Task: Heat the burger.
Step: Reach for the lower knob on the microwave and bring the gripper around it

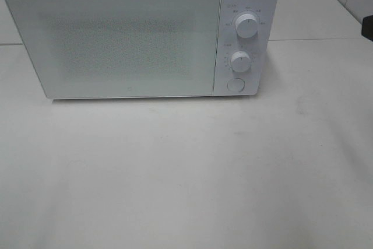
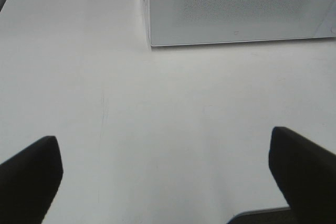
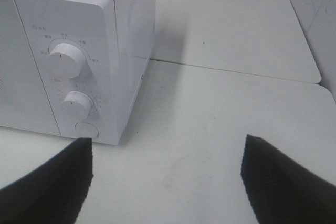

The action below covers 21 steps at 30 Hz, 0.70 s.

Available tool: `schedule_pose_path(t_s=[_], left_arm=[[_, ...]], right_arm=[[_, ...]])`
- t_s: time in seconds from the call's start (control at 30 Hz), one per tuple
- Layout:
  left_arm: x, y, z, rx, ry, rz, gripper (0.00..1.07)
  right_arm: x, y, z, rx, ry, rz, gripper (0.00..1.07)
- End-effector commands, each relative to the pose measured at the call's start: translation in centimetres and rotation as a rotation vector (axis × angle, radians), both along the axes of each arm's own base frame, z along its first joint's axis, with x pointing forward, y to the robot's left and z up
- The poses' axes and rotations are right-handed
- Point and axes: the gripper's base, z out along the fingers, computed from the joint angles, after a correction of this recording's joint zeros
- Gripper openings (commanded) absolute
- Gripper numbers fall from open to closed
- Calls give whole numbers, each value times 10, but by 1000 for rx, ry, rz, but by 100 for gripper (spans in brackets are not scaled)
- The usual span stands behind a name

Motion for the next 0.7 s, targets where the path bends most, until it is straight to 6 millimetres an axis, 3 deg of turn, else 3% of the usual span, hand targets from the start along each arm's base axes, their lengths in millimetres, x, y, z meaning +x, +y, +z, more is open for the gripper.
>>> schedule_pose_path(t_s=[0.03, 0.33, 0.7], left_arm=[[-3, 0, 1, -7, -38, 8, 101], [-3, 0, 1, -7, -38, 8, 101], [-3, 0, 1, -7, -38, 8, 101]], right_arm=[[12, 1, 2, 13, -57, 0, 75], [48, 7, -17, 23, -101, 14, 75], [72, 11, -29, 30, -185, 28, 75]])
